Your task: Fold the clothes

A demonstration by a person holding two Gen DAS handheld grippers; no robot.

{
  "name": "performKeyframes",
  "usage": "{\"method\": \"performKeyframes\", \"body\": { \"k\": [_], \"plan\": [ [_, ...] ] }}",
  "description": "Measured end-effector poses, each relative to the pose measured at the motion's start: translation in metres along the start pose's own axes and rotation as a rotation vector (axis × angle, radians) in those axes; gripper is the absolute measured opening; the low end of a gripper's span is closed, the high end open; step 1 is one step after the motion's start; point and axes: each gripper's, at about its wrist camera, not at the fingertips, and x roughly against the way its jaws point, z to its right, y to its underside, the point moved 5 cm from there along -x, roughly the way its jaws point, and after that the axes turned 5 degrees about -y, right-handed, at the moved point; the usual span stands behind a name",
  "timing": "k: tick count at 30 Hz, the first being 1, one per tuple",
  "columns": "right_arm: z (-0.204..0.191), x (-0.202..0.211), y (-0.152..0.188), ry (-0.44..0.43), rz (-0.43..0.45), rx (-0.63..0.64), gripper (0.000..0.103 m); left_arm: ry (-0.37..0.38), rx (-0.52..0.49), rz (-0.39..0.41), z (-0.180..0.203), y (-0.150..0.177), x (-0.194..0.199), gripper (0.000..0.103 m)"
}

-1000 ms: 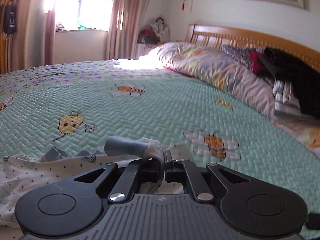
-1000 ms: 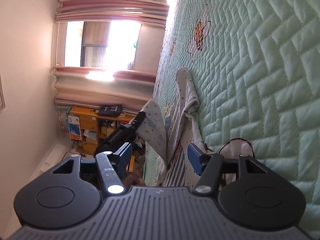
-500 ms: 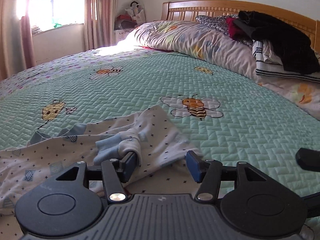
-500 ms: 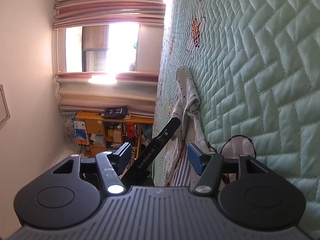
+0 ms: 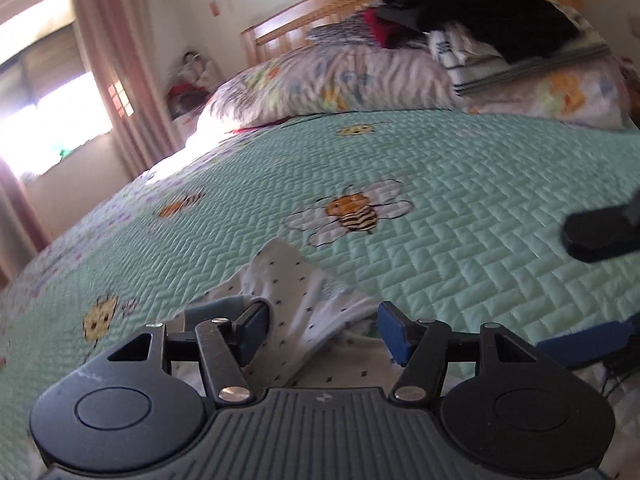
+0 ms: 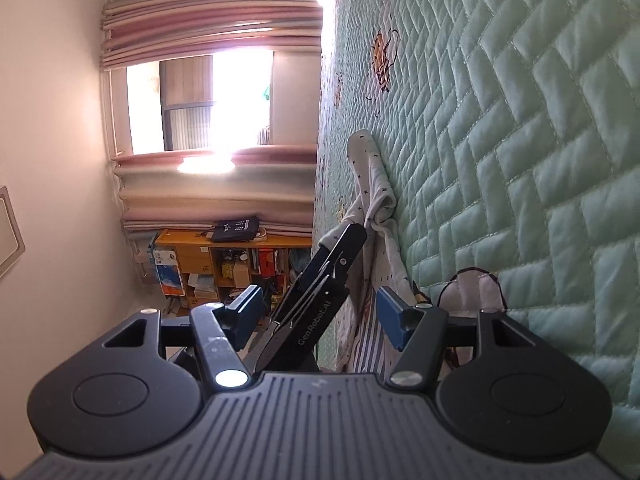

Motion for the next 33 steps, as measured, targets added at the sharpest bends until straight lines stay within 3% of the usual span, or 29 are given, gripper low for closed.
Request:
{"method": "performKeyframes", "body": {
  "k": [3,9,15,20,22,25,28,33],
  "plan": [
    [-0.001,0.001,0.000,-0.004,0.001,-0.001,0.066,0.014,-0.075,0.015,0.017,0.002,0.004,0.065],
    [-0.003,0.003,-0.001,-0.018,0.014,-0.003,0.071,0.022,0.068,-0.037,0.002,0.025,0.013,0.069],
    [-0.004,0.002,0.000,-0.019,0.011,-0.003,0.071,-0.036,0.410,-0.090,-0.064,0.068,0.040,0.073],
    [-0.005,0.000,0.001,-0.011,0.007,0.012,0.071,-0.100,0.860,-0.049,-0.145,0.127,0.078,0.073],
    [-0.004,0.000,0.002,-0.005,0.005,0.013,0.071,-0.136,0.972,-0.030,-0.174,0.147,0.092,0.073],
    [-0.001,-0.001,0.003,0.003,0.002,0.010,0.071,-0.227,0.930,-0.056,-0.209,0.156,0.103,0.073],
    [0.000,-0.002,0.003,0.008,0.003,0.009,0.071,-0.264,0.874,-0.108,-0.227,0.160,0.102,0.073],
    [0.002,-0.003,0.003,0.015,-0.004,0.012,0.071,-0.405,0.636,-0.214,-0.218,0.169,0.106,0.073]
  ]
}}
